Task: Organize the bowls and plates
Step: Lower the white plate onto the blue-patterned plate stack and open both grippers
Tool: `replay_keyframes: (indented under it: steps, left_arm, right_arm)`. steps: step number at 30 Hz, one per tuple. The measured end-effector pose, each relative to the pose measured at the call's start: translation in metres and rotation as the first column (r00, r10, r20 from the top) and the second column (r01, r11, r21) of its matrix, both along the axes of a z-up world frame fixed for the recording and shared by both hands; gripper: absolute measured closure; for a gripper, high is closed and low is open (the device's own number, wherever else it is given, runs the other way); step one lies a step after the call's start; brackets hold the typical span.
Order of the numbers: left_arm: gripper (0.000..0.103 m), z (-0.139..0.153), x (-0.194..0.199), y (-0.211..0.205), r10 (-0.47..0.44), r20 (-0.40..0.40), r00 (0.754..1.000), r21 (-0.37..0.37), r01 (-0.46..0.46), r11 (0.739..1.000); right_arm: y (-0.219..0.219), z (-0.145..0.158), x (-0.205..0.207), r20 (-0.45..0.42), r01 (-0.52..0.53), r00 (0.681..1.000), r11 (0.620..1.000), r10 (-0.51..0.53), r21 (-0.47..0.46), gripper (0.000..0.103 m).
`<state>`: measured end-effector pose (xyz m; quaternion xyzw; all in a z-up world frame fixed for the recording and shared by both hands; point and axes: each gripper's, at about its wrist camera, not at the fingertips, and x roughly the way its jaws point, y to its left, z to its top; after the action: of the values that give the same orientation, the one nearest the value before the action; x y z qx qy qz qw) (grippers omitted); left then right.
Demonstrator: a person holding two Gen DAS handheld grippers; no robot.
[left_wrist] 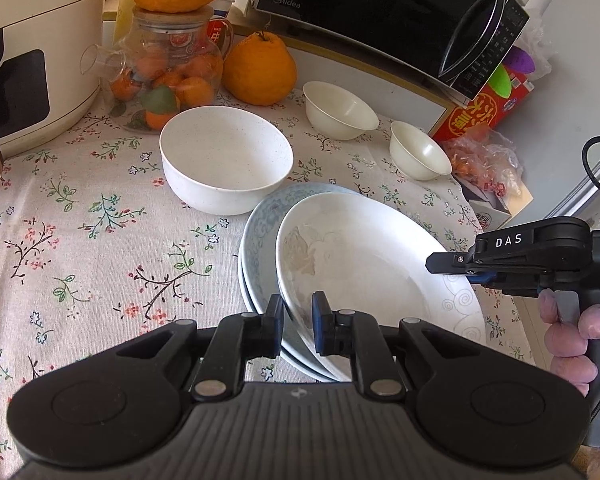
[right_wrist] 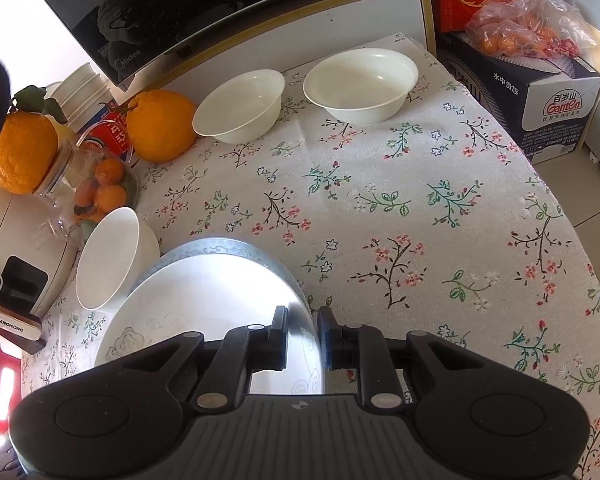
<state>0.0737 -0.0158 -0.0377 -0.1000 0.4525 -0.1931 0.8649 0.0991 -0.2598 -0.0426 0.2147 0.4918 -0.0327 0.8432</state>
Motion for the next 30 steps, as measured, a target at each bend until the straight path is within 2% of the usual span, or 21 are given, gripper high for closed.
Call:
replay_keyframes:
  steps: [23, 30]
  left_arm:
    - [0.091, 0.000, -0.004, -0.013, -0.044, 0.075, 0.996, 0.190, 0.029, 0.981]
    - [0.091, 0.000, -0.002, -0.014, -0.048, 0.072, 0.996, 0.210, 0.032, 0.977]
  right_arm:
    - [0.023, -0.003, 0.003, 0.010, -0.054, 0.998, 0.988, 0.056, -0.147, 0.089]
    - [0.025, -0.004, 0.004, 0.008, -0.061, 0.998, 0.984, 0.063, -0.164, 0.090]
